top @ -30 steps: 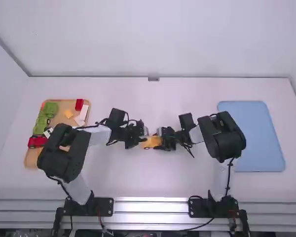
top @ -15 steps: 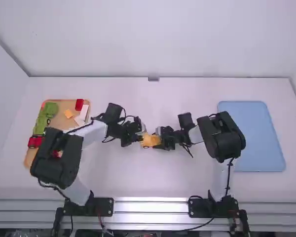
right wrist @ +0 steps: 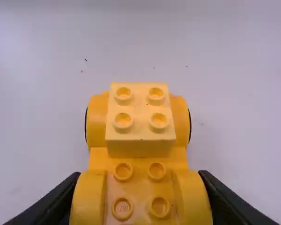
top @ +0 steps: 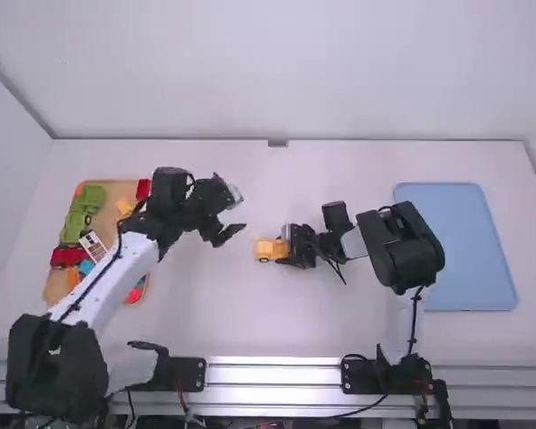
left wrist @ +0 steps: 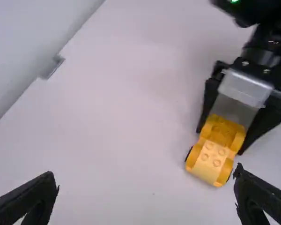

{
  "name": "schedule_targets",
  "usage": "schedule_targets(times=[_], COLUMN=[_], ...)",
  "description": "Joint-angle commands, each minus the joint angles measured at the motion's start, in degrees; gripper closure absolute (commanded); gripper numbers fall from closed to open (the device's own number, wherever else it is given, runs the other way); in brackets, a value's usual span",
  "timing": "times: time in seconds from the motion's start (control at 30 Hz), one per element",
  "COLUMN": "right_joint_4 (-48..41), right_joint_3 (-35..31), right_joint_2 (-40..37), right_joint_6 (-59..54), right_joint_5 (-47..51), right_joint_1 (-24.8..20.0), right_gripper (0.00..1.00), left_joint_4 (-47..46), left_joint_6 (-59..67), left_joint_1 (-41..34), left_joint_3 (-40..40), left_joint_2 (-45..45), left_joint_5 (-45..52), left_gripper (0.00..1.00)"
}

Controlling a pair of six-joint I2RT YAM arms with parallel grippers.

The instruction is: Assemble lego blocks to make yellow taxi

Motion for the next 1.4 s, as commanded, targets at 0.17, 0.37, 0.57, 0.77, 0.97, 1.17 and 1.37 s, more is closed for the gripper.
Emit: schedule_targets(times=[0.17,0.37,0.57,0.77,0.97,1.17,1.37], right_joint_4=[-6.67,-15.47,-25.64,-24.70,-25.73,-25.11,-29.46], right_joint_3=[-0.66,-0.61,-0.17,5.42,15.87,28.22,41.88], right_joint_2=[-2.08,-10.60,-25.51,-33.90,-30.05,-21.44,-12.96], right_joint_6=[-1.18,-0.87,0.79,15.63,20.59,27.28,28.20], right_joint_5=[3.65,8.87,17.07,20.11,16.79,12.87,9.27], right_joint_1=[0.13,-0.70,-1.07,0.59,5.20,9.79,14.03], right_gripper=[0.12,0.02,0.02,0.02,0.02,0.02,0.02], left_joint_4=[2.32,1.25,3.67,6.43,2.82,-3.41,-10.60], left_joint_6=[-12.33,-12.11,-12.15,-21.49,-33.99,-39.06,-43.39], left_joint_1=[-0.13,-0.13,0.07,0.26,3.41,11.13,21.49], left_joint_3=[-0.52,-0.52,-0.52,-0.22,0.00,0.00,0.00], left_joint_2=[-1.81,-1.81,-1.81,-1.92,-5.79,-13.46,-23.21], left_joint_5=[-12.31,-7.17,-7.43,-12.37,-25.75,-26.32,-26.38], left_gripper=[0.01,0.01,0.05,0.01,0.01,0.01,0.01])
